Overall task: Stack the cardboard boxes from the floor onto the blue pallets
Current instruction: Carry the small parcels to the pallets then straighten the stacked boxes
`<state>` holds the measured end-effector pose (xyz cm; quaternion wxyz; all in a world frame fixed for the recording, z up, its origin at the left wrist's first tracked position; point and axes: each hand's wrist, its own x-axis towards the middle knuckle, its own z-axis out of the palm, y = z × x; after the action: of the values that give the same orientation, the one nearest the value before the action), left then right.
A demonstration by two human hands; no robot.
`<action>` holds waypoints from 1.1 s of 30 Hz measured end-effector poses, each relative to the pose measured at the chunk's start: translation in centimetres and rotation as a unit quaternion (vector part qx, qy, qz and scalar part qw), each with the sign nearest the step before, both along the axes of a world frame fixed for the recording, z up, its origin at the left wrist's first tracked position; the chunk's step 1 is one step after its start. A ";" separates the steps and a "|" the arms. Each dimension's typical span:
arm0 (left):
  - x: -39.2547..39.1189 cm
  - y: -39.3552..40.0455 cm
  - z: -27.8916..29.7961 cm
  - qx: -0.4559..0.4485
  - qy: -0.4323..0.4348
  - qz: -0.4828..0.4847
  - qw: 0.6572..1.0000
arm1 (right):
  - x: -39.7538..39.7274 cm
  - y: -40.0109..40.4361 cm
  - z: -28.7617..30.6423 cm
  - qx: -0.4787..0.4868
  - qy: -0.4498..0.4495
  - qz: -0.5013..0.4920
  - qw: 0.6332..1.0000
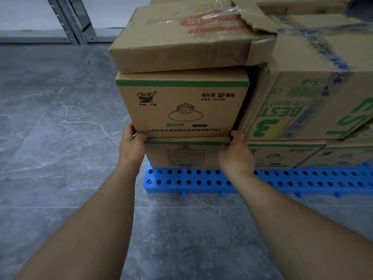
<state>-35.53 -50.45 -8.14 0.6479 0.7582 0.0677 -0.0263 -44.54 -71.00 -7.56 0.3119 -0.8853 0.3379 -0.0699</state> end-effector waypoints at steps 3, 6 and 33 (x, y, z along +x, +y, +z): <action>0.2 -0.2 0.0 -0.012 0.004 0.001 1.000 | -0.1 0.2 0.1 -0.016 -0.006 0.005 1.000; 0.2 -0.3 0.0 -0.014 0.010 0.002 1.000 | 0.0 0.2 0.3 -0.012 -0.009 0.014 1.000; -0.6 -0.5 0.1 0.058 -0.003 -0.030 0.998 | -0.6 0.4 0.5 0.024 -0.066 0.005 0.998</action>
<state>-36.10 -51.00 -8.06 0.6021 0.7962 0.0445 -0.0396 -45.18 -70.56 -7.05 0.3548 -0.8727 0.3138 -0.1184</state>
